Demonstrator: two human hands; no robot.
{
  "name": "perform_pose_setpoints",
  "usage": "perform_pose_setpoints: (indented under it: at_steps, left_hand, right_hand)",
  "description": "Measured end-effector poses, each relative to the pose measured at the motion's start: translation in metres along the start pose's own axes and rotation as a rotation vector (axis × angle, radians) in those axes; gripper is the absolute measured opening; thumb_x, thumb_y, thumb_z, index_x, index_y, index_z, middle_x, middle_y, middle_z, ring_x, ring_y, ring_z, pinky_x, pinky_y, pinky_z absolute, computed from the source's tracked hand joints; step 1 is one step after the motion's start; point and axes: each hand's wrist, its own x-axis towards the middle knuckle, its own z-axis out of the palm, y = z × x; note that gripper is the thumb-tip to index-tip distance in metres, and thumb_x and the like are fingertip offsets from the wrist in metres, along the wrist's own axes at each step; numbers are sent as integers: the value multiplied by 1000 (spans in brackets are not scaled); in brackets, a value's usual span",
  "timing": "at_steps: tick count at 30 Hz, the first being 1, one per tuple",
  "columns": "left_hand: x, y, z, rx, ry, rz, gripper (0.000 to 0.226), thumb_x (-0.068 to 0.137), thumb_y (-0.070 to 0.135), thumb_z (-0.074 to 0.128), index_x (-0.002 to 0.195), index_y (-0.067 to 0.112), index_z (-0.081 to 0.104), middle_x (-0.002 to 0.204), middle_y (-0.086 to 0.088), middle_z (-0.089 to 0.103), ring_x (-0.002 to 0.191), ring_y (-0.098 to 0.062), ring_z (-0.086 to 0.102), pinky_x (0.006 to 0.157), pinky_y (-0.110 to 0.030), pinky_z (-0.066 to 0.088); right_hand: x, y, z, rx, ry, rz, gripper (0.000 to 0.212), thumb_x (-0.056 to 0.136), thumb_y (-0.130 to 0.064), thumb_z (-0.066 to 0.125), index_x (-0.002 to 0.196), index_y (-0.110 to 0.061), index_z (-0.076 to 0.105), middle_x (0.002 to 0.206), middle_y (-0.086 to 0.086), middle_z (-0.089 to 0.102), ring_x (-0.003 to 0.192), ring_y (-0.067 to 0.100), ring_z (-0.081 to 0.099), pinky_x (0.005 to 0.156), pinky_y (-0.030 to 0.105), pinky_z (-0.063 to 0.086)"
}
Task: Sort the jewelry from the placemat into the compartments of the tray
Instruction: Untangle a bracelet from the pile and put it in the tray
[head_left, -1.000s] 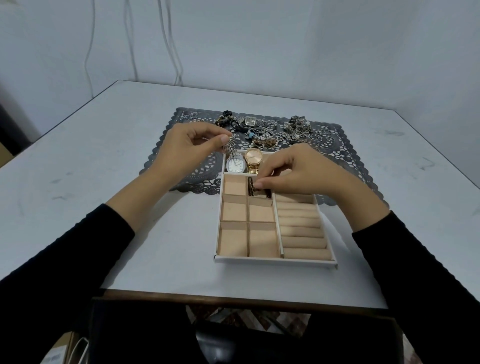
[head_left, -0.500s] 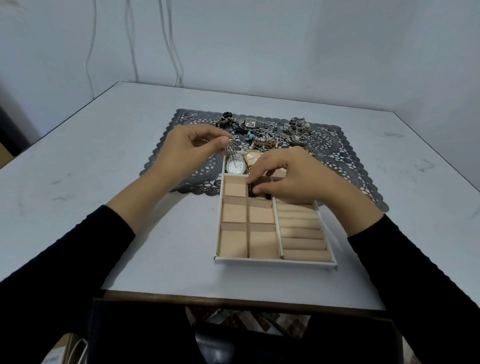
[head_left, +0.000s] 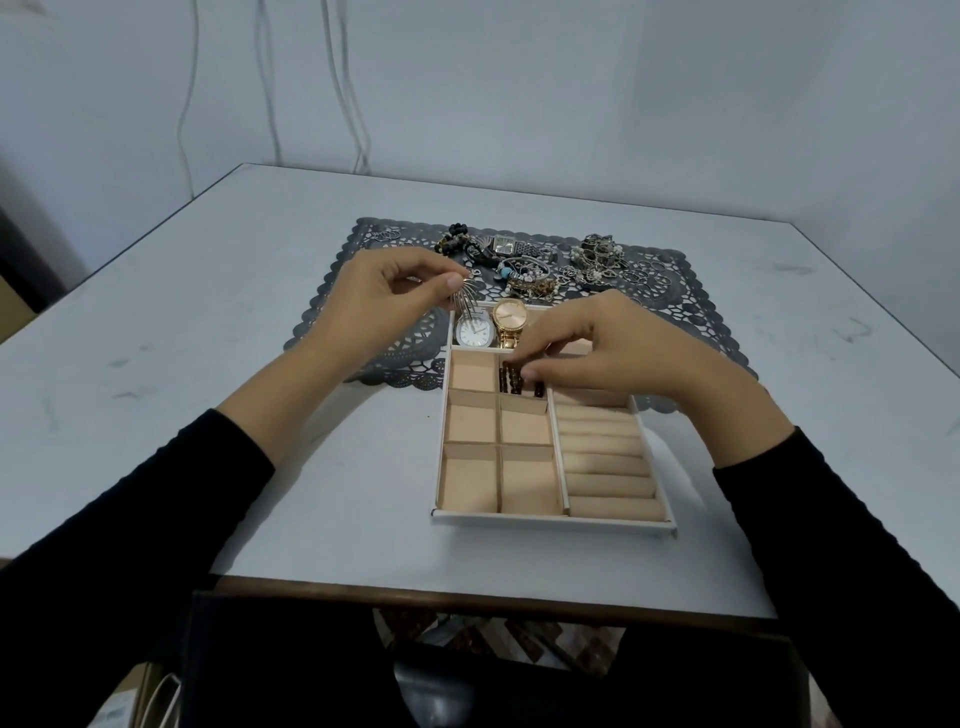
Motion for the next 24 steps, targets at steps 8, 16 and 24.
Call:
perform_pose_setpoints:
  at_steps: [8, 16, 24]
  left_hand:
    - [-4, 4, 2, 4, -53, -25, 10, 88, 17, 70, 97, 20, 73, 87, -1, 74, 77, -8, 71, 80, -24, 57]
    - [-8, 10, 4, -2, -145, -44, 12, 88, 15, 68, 100, 14, 73, 89, -8, 75, 77, -17, 73, 80, -25, 57]
    - [-10, 18, 3, 23, -245, -52, 12, 88, 12, 67, 99, 14, 72, 90, -13, 74, 78, -13, 70, 76, -18, 55]
  right_hand:
    - [-15, 18, -1, 375, 380, 168, 18, 90, -24, 65, 106, -20, 72, 96, 3, 73, 89, 23, 69, 77, 39, 59]
    - [-31, 63, 2, -96, 595, 320, 30, 94, -23, 56, 122, -18, 63, 123, -2, 64, 114, 13, 57, 97, 20, 39]
    - [-41, 71, 5, -280, 415, 367, 29, 97, -21, 50, 122, -11, 61, 121, 8, 64, 113, 25, 56, 90, 27, 38]
